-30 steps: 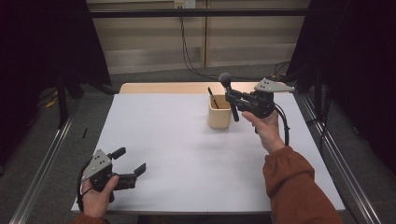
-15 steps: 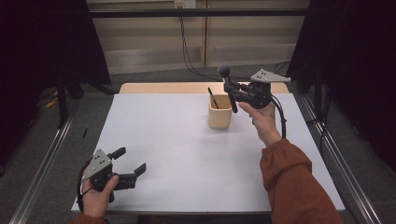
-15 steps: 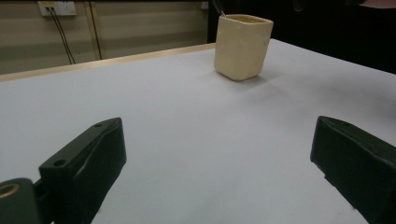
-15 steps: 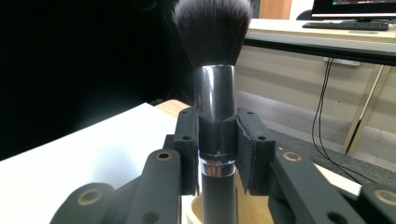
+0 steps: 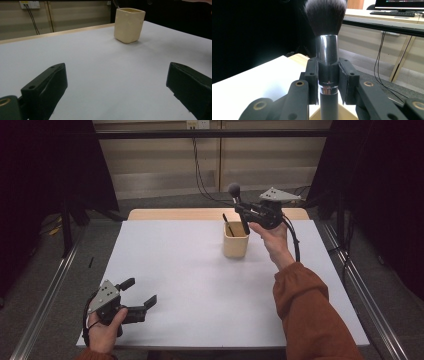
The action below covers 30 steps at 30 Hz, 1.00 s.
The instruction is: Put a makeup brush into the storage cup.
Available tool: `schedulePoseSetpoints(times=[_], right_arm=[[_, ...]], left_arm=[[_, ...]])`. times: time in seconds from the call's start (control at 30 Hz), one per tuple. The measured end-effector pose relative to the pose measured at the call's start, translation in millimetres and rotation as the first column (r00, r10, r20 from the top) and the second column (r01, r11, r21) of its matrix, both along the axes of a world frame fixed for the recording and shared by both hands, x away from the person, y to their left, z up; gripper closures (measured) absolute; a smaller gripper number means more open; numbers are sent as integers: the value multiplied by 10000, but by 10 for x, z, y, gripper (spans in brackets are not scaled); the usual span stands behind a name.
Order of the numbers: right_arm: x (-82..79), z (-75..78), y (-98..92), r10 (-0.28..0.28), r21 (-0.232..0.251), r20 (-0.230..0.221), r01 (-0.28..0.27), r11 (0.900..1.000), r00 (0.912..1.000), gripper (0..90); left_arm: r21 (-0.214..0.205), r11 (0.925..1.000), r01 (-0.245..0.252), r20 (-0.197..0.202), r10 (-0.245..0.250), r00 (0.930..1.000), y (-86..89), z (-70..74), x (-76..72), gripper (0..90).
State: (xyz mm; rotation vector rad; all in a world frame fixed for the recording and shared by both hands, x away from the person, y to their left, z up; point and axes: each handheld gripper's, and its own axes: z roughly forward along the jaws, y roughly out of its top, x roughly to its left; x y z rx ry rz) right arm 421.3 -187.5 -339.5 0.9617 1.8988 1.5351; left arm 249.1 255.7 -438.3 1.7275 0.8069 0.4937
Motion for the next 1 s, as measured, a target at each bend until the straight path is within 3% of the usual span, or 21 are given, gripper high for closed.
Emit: schedulePoseSetpoints(times=[0.3,1.0], right_arm=[[72,-50,18,-148,209,-62,150,9997,9999,718],[178,-192,11,-221,-120,-318,217,9997,9993,718]], left_arm=[[-34,10000,15,2,-15,10000,-1,2,-6,35],[-7,10000,25,-26,-25,10000,0,-1,-2,35]])
